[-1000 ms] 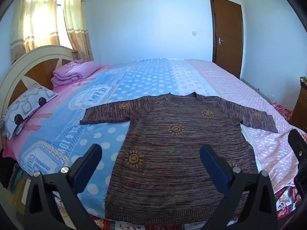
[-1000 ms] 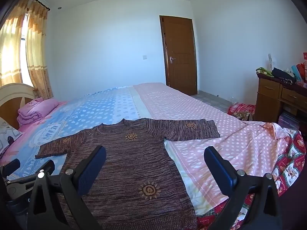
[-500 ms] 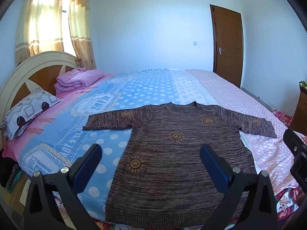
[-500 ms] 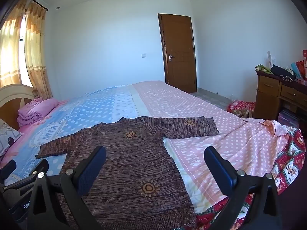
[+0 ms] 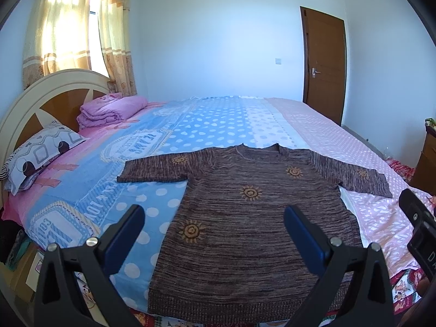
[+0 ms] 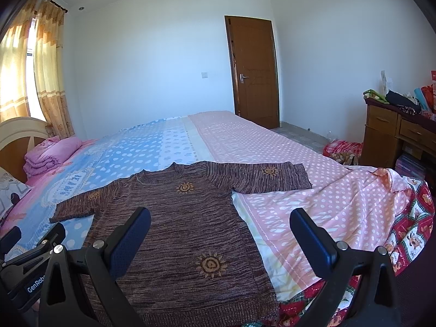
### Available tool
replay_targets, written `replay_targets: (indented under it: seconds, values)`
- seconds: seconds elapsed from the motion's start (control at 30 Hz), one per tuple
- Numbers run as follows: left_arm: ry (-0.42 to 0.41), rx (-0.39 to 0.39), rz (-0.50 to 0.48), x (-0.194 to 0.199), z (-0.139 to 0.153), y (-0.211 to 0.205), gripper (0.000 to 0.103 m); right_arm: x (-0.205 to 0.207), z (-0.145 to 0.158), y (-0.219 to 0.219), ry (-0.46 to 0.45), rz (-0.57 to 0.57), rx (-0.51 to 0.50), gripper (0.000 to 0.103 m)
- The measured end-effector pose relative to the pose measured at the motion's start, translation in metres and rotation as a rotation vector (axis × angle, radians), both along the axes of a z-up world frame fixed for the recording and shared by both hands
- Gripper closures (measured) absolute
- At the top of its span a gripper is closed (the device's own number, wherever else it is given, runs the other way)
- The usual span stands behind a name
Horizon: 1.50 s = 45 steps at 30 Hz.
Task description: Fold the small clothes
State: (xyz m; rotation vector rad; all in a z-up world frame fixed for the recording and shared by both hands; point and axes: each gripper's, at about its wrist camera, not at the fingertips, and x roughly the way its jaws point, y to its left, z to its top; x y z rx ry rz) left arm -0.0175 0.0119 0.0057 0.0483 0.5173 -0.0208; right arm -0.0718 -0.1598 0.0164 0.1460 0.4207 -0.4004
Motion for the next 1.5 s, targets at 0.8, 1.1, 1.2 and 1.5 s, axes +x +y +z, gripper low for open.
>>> replay_targets:
  seconds: [0.8, 1.1, 1.2, 1.5]
  values:
    - [0.037, -0.023, -0.002, 0.0029, -0.0048, 0.0037, 0.0, 0.0008, -0.0026, -0.0003, 0.008, 0.002, 0.006, 0.001]
    - [0.039, -0.02, -0.003, 0.0042, -0.0048, 0.0048, 0.0, 0.0018, -0.0046, 0.0004, 0.013, 0.003, 0.012, 0.001]
    - [0.041, -0.023, -0.003, 0.0035, -0.0051, 0.0053, 0.0, 0.0015, -0.0051, 0.0009, 0.014, 0.003, 0.014, 0.001]
    - [0.045, -0.02, -0.009, 0.0036, -0.0066, 0.0054, 0.0, 0.0021, -0.0054, 0.0016, 0.018, 0.004, 0.017, 0.001]
